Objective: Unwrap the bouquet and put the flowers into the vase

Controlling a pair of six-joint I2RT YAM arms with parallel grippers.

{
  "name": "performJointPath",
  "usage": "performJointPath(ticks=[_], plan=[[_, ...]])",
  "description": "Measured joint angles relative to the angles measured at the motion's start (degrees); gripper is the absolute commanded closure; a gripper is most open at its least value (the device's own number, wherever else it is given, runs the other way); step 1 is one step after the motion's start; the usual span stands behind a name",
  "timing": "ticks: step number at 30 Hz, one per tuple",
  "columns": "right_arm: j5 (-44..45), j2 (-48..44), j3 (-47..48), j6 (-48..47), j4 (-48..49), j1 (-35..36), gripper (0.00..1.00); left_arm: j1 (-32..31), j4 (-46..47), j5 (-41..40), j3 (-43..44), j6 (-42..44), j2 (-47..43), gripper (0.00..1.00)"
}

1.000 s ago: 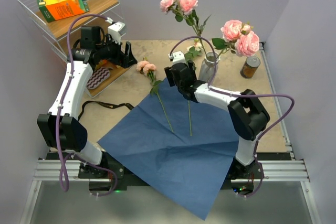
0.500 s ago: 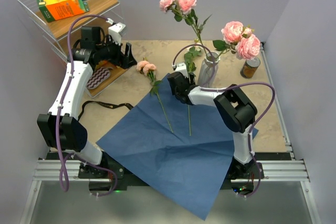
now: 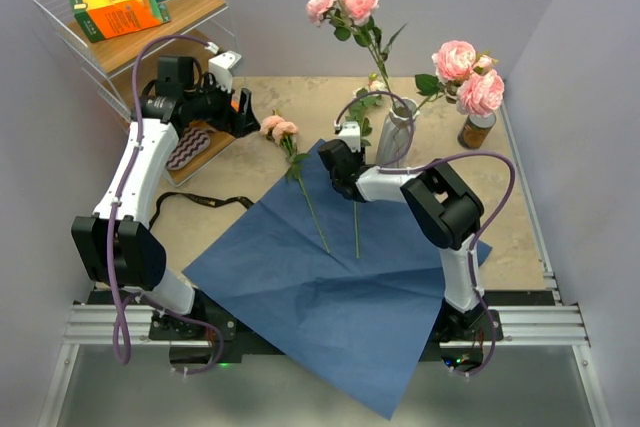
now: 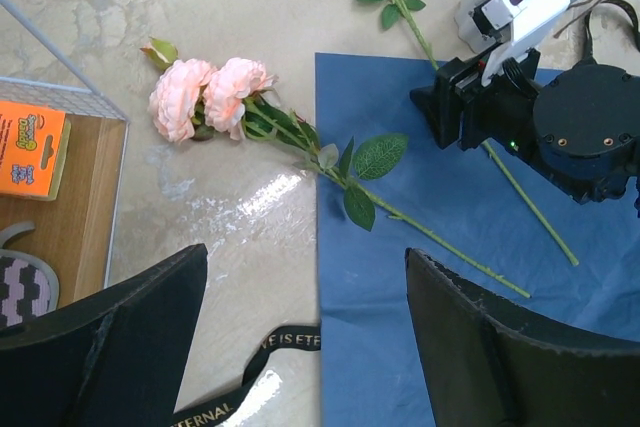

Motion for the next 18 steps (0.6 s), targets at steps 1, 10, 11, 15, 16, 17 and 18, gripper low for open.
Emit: performJointPath(ticks=[1, 10, 11, 15, 16, 17, 18], plan=[[-0.1, 0.2, 0.0, 0.7, 0.4, 0.0, 0.57, 0.0, 0.0, 0.0, 0.0, 0.0, 0.0, 0.16], [-3.8, -1.3, -5.3, 1.3, 9.0, 0.5, 0.94, 0.0, 0.0, -0.2, 0.0, 0.0, -0.4, 0.16], [-4.4, -2.0, -6.7, 0.8, 10.2, 0.7, 0.96, 0.0, 0.0, -0.2, 0.0, 0.0, -0.4, 0.16], [-6.0, -4.6, -11.3, -2.3, 13.5, 2.8, 1.0, 0.0, 0.0, -0.2, 0.0, 0.0, -0.4, 0.16], [-6.5, -5.6, -12.9, -3.6, 14.5, 3.8, 1.0, 0.0, 0.0, -0.2, 0.0, 0.0, -0.4, 0.16], [-6.7, -6.0, -13.4, -4.2, 14.8, 4.9, 1.0, 0.0, 0.0, -0.2, 0.0, 0.0, -0.4, 0.16], [-7.0, -6.7, -14.3, -5.2, 15.8, 6.1, 1.0, 0.0, 0.0, -0.2, 0.0, 0.0, -0.4, 0.16]])
